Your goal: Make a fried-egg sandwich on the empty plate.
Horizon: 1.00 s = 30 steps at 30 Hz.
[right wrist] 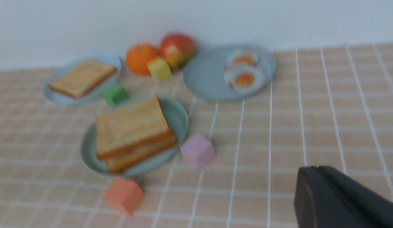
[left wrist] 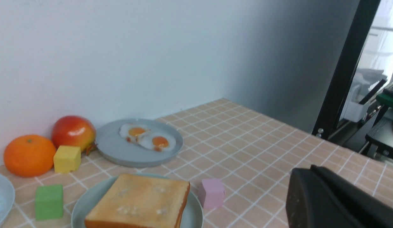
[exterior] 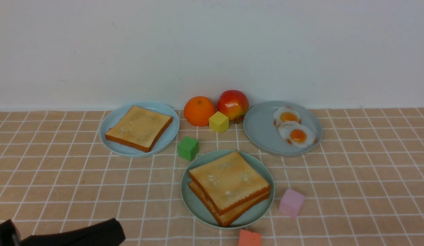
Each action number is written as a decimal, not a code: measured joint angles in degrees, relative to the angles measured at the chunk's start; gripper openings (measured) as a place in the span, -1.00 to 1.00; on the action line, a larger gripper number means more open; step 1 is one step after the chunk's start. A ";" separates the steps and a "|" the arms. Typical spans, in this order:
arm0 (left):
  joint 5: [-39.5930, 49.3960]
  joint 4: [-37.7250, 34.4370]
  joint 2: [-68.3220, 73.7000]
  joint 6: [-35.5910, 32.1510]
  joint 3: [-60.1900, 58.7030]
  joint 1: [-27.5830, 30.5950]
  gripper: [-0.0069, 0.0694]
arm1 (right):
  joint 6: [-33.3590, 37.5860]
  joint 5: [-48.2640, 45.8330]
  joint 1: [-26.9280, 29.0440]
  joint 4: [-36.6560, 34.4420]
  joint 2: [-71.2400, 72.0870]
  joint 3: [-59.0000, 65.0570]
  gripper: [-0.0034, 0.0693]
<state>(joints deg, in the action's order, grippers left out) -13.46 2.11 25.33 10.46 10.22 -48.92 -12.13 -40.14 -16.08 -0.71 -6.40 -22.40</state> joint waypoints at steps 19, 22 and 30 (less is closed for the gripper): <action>6.26 -0.05 0.00 0.00 0.00 0.00 -0.85 | -0.90 13.48 11.44 12.61 3.82 16.63 -0.93; 6.61 -0.10 0.00 0.00 0.00 0.00 -0.85 | -1.12 15.13 12.65 10.48 6.77 21.78 -0.93; 6.93 -0.10 0.00 0.00 -0.05 0.00 -0.84 | -1.30 17.92 12.76 8.12 6.97 23.19 -0.93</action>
<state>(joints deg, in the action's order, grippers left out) -6.53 2.00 25.33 10.46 10.17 -48.92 -13.43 -22.22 -3.32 7.41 0.57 0.79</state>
